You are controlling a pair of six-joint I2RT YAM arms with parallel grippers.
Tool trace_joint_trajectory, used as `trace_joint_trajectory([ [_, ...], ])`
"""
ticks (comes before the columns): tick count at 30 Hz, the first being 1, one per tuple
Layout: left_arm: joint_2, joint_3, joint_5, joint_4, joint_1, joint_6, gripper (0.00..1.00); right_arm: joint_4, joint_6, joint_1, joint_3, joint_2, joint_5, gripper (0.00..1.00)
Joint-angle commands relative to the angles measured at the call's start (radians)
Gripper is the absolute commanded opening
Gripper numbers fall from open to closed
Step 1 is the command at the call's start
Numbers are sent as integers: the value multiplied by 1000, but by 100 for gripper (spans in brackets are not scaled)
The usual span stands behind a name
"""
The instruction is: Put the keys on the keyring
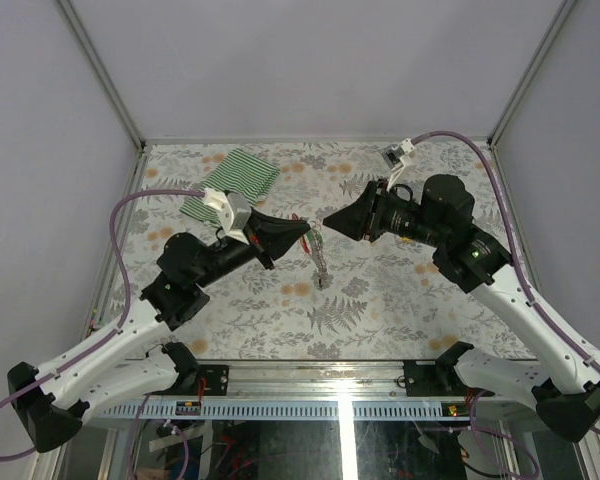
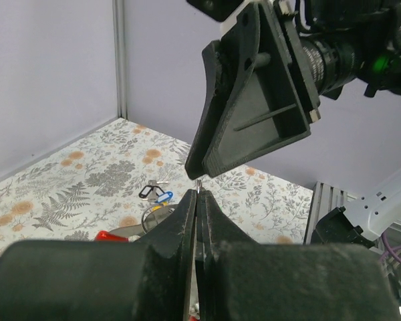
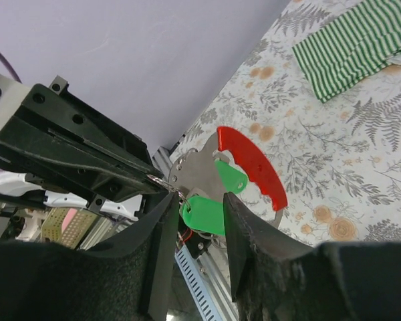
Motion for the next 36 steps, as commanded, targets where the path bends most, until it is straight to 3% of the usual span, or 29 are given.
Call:
trace_joint_trajectory([
  [1,-33,-2,32,145,5,-15,0,134,17,8,-36,-27,-88,39],
  [12,-51,-3,59,158,5,-30,0,294,91,8,-106,-41,-161,42],
  [21,-52,1,59,150,5,-28,0,243,32,8,-114,-117,-13,36],
  [28,-46,9,71,150,5,-30,0,380,106,8,-113,-61,-219,42],
  [36,-42,16,75,144,5,-25,0,367,101,9,-109,-34,-245,41],
])
